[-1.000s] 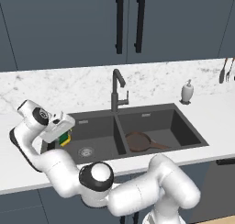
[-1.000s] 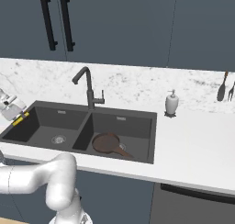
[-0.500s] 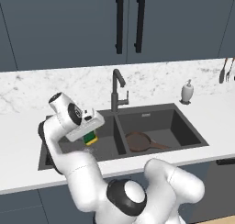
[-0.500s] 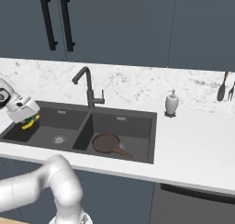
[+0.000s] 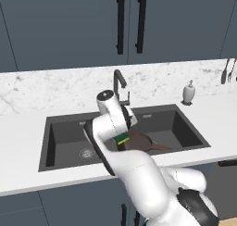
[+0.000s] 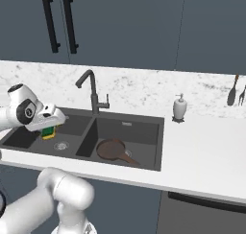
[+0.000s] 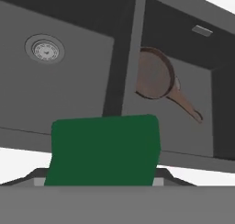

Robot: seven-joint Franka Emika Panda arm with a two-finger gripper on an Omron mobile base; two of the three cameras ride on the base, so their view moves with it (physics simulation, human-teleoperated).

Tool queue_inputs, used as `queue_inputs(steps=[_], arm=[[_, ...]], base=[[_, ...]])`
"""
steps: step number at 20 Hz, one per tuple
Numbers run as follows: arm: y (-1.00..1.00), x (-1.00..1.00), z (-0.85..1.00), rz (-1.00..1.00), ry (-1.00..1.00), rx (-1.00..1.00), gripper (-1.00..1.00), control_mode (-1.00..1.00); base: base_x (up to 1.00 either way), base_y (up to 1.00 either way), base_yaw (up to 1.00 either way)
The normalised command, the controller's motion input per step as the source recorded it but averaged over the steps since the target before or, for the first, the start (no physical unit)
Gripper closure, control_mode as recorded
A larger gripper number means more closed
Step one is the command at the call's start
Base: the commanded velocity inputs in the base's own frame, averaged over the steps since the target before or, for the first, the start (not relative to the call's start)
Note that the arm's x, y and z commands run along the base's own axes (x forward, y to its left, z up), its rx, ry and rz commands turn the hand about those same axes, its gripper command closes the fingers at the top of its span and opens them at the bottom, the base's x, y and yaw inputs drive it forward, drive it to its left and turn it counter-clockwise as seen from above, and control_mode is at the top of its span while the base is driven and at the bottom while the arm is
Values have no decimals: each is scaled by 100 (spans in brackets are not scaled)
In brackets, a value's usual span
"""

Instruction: Pick the pan and sponge and place them into the sink. Then turn on the water.

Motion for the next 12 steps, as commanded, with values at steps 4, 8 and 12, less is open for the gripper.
queue_inputs(steps=[4, 8, 12], arm=[[-98, 0, 42, 18, -3, 24, 100, -100], [-96, 0, 30, 17, 1, 29, 100, -100], [-88, 0, 7, 20, 5, 29, 100, -100]], base=[[0, 0, 0], [0, 0, 0], [0, 0, 0]])
